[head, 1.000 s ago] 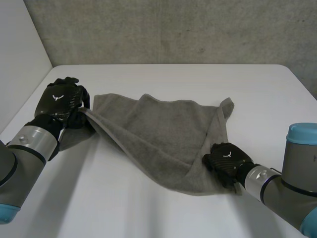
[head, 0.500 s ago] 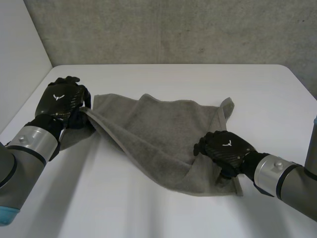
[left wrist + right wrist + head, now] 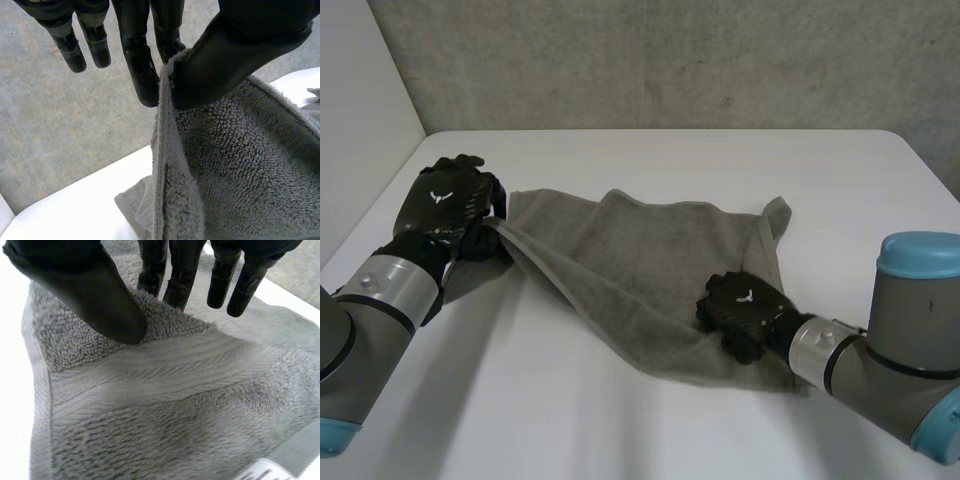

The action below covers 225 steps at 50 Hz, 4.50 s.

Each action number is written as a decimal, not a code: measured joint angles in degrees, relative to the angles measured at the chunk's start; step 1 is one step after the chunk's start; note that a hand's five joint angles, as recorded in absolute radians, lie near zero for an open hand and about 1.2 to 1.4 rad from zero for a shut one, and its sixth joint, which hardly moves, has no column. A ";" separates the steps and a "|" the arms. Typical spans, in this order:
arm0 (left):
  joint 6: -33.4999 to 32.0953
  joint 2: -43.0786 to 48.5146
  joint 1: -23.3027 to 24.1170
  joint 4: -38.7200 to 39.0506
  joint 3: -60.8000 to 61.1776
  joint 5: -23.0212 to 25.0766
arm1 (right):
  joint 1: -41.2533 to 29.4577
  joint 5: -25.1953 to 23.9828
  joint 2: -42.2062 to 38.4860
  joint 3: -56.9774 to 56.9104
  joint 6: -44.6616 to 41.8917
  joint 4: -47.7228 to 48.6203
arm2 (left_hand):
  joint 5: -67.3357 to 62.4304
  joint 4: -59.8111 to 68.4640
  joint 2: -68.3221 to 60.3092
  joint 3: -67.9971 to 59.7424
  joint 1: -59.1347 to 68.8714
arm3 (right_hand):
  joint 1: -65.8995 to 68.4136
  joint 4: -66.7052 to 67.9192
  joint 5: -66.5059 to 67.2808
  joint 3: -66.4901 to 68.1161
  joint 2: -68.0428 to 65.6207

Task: Fold the towel.

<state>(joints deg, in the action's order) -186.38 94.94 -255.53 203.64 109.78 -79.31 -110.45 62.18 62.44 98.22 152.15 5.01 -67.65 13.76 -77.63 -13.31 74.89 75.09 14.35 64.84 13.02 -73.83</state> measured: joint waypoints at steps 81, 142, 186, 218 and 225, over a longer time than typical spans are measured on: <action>0.09 3.96 5.27 -1.76 0.89 -0.03 | -0.53 11.67 4.51 -2.26 5.79 1.02 | 0.00 0.00 0.00 0.00 0.00 | 0.61 0.00 1.30 0.00 -0.65; -8.62 10.58 0.05 7.41 -10.59 11.51 | 10.30 -9.91 10.99 -9.62 7.02 -2.37 | 0.00 0.00 -0.04 0.00 0.52 | 0.90 0.00 1.55 0.00 -0.91; -4.52 16.75 3.17 5.42 -8.83 10.98 | 9.38 13.45 1.79 -17.24 7.34 -4.90 | 0.00 0.00 -0.04 0.00 0.52 | -61.42 0.00 -61.21 0.00 59.41; -4.53 15.17 3.20 3.11 -6.94 11.00 | 7.08 13.33 19.53 20.06 8.88 5.45 | 0.00 0.00 -0.04 0.00 0.52 | -61.70 0.00 -61.21 0.00 59.41; -4.52 14.48 3.20 2.48 -6.44 11.02 | 8.20 13.29 18.84 22.54 8.55 8.67 | 0.00 0.00 -0.04 0.00 0.52 | -61.71 0.00 -61.21 0.00 59.41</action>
<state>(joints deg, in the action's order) -190.89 109.43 -252.34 206.12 103.34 -68.29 -102.24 75.47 81.28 120.76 160.70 13.68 -67.65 13.76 -77.66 -13.31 75.41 13.38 14.35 3.63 13.02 -14.43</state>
